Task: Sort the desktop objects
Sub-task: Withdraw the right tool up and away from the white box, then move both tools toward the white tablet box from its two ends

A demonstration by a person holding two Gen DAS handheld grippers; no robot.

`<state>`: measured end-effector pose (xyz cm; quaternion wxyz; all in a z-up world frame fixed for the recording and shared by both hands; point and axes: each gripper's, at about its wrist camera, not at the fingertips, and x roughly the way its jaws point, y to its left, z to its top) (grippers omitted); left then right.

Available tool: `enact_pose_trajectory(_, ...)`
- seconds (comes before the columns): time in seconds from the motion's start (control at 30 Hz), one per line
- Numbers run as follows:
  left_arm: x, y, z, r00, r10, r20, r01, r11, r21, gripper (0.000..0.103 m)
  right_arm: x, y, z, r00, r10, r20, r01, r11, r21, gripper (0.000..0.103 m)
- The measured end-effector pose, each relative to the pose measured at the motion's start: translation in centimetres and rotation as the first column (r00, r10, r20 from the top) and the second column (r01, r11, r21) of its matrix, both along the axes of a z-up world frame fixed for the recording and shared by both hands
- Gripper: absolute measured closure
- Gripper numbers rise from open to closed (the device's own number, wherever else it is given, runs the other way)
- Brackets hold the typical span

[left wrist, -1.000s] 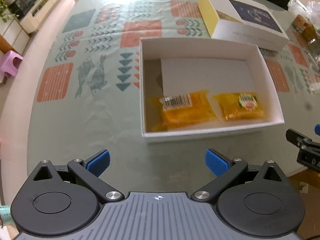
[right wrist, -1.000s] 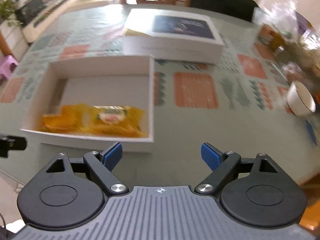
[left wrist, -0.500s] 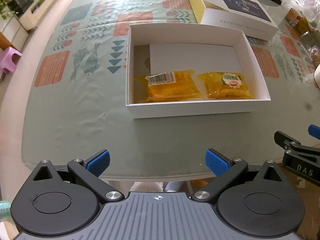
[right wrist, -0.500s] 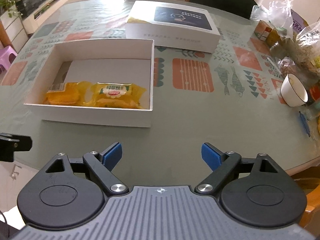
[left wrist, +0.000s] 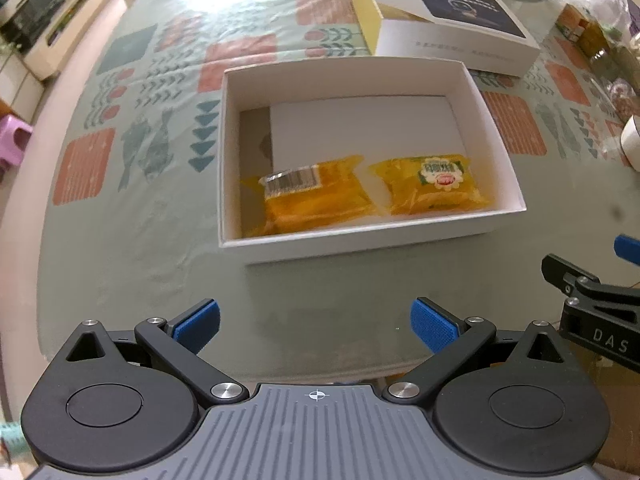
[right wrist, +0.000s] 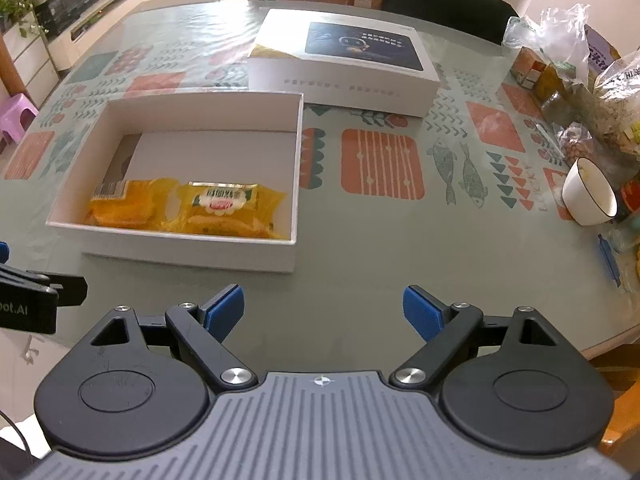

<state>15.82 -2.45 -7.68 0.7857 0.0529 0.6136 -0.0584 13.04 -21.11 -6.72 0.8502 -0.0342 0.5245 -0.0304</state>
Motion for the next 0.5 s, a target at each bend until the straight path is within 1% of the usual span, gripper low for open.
enact_pose_trajectory(0.13,1.7,-0.4,0.2,1.0,-0.017,0.011,0.017,1.0,-0.006,0.0,1.4,-0.5,0.0,1.0,-0.019,0.002,0.019,1.0,0.023,0.0)
enact_pose_trajectory(0.5,8.1,-0.7,1.5,0.997,-0.053,0.047,0.055,0.997,-0.052,0.0,6.6,-1.2,1.0,0.997,-0.075,0.023,0.075,0.997,0.011,0.0)
